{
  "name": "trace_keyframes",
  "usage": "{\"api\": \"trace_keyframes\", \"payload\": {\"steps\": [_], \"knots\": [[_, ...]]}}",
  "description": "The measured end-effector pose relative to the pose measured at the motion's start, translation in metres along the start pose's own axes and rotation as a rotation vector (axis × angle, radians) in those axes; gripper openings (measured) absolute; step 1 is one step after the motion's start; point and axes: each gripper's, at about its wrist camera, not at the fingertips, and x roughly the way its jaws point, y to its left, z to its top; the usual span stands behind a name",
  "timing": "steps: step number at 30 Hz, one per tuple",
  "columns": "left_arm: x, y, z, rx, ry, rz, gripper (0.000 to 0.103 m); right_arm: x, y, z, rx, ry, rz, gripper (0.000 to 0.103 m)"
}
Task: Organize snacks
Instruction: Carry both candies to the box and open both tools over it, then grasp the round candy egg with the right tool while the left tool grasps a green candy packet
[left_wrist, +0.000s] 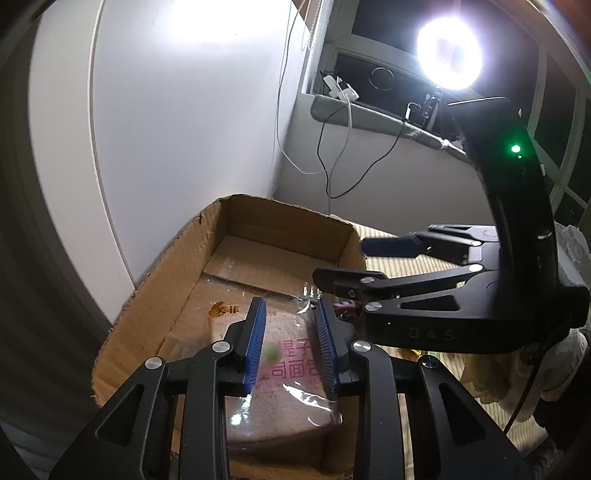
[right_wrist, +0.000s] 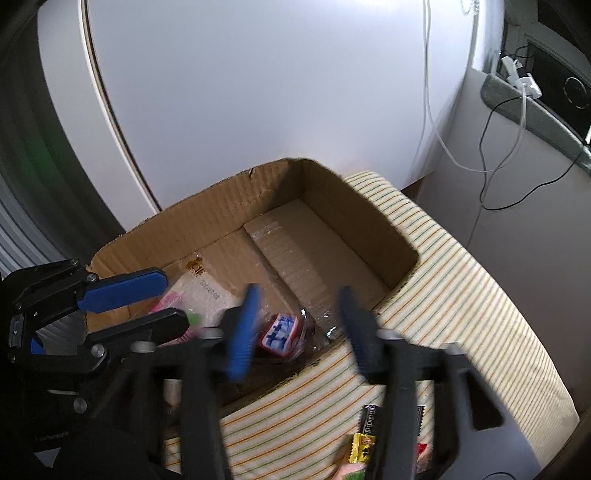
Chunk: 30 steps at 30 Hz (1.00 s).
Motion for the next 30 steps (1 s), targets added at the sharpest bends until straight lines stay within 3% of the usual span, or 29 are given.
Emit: {"api": "trace_keyframes", "payload": {"steps": [5, 8, 24, 28, 30], "knots": [[-0.008, -0.005, 0.000, 0.004, -0.002, 0.005, 0.028, -0.011, -0.004, -0.003, 0.011, -0.015, -0.014, 0.068], [-0.015, -0.010, 0.001, 0.007, -0.008, 0.005, 0.034, -0.020, -0.006, -0.007, 0.011, -0.028, -0.033, 0.072], [-0.040, -0.059, -0.001, 0.083, -0.057, -0.035, 0.034, -0.090, -0.030, -0.051, 0.051, -0.108, -0.121, 0.075], [-0.042, -0.071, -0.005, 0.098, -0.053, -0.056, 0.034, -0.111, -0.037, -0.068, 0.057, -0.132, -0.168, 0.089], [-0.041, -0.077, -0.006, 0.103, -0.048, -0.067, 0.034, -0.121, -0.041, -0.080, 0.064, -0.139, -0.193, 0.090]]}}
